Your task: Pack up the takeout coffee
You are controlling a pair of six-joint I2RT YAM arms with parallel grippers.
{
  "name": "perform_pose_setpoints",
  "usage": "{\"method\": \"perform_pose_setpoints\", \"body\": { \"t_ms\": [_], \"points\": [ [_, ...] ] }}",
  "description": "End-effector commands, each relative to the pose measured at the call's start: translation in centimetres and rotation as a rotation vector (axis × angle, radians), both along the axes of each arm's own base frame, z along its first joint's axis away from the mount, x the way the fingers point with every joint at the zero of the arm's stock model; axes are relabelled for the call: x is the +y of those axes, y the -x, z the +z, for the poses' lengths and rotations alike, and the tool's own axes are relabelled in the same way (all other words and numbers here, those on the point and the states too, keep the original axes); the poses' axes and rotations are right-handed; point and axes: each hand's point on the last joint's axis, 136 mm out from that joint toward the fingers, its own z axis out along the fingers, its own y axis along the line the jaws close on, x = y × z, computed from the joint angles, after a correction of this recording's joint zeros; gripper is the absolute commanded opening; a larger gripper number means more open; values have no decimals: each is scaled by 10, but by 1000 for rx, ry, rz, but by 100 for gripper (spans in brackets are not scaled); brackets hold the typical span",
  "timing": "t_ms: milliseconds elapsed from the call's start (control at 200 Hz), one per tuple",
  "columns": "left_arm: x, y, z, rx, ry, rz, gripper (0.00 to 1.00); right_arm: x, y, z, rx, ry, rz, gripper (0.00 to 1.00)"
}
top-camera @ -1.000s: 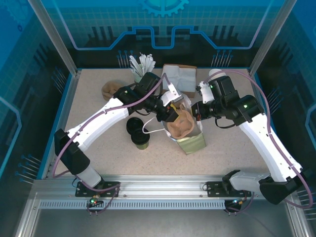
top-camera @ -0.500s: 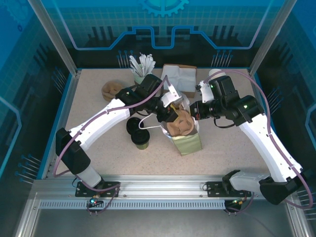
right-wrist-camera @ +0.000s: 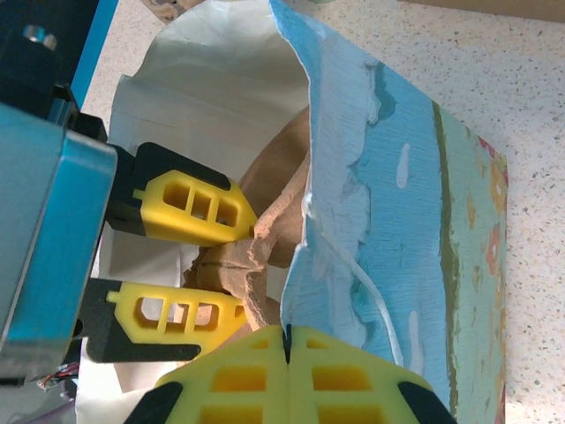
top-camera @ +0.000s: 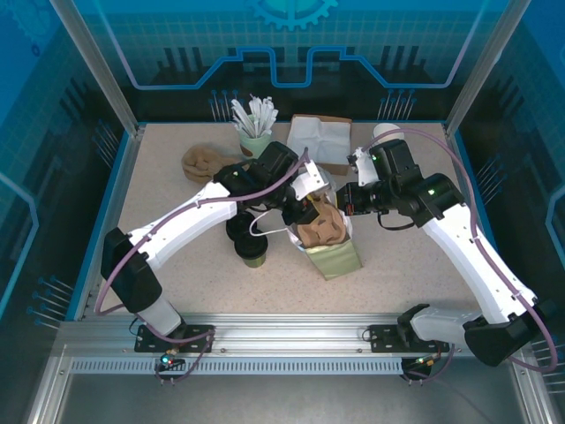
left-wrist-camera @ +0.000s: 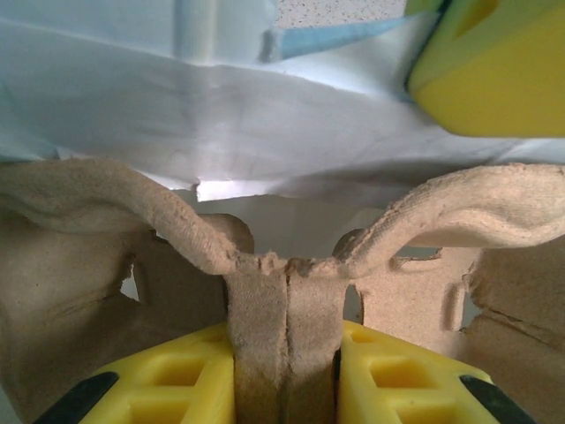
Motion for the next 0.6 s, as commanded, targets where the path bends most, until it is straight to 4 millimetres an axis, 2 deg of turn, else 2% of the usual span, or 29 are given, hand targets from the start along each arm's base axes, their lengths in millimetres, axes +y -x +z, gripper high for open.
{"method": "perform_pose_setpoints", "body": {
  "t_ms": [0, 130, 275, 595],
  "points": [
    [-6, -4, 3, -75, -20, -19, 28, -1, -1, 1, -22, -2, -8, 0],
    [-11, -3, -1, -95, -57, -38, 28, -2, -2, 1, -24, -4, -14, 0],
    [-6, -8, -13, -121, -159, -33, 28, -2, -2, 2, -29, -9, -20, 0],
    [-7, -2, -14, -133, -224, -94, 28, 1, -1, 7, -35, -51, -23, 0]
  ]
}}
